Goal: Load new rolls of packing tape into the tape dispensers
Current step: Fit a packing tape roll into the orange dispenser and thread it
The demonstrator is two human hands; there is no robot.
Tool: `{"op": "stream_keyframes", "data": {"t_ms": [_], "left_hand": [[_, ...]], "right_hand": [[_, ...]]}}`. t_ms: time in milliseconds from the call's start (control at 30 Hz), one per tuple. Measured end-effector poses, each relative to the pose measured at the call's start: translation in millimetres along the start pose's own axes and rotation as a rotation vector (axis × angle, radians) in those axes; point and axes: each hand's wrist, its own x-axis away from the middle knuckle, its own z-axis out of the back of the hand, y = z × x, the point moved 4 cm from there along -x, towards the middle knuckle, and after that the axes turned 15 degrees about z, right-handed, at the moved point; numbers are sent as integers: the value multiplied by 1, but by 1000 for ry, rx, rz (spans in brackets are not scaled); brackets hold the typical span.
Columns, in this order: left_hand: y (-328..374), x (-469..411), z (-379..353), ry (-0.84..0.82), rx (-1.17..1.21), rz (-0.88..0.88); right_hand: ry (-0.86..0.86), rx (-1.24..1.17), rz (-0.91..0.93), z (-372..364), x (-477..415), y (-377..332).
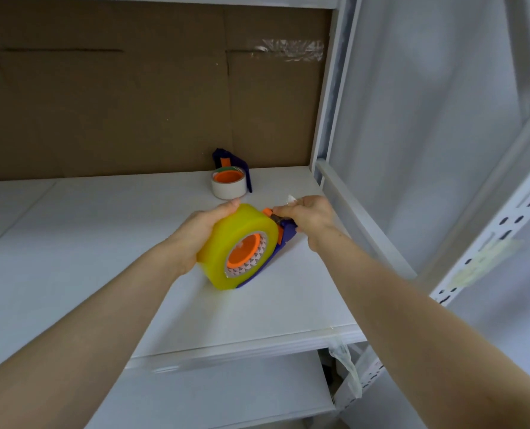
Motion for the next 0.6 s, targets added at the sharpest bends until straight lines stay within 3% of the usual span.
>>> {"op": "stream_keyframes", "data": {"t_ms": [167, 400, 600], "left_hand": [[4, 6, 1, -92, 33, 80], [2, 5, -2, 85, 89, 4], [5, 7, -6, 117, 68, -6]], "right_hand": [[-28, -1, -54, -2, -2, -2], [-126, 0, -133, -2, -3, -5], [-251, 204, -159, -4, -12, -7]]}}
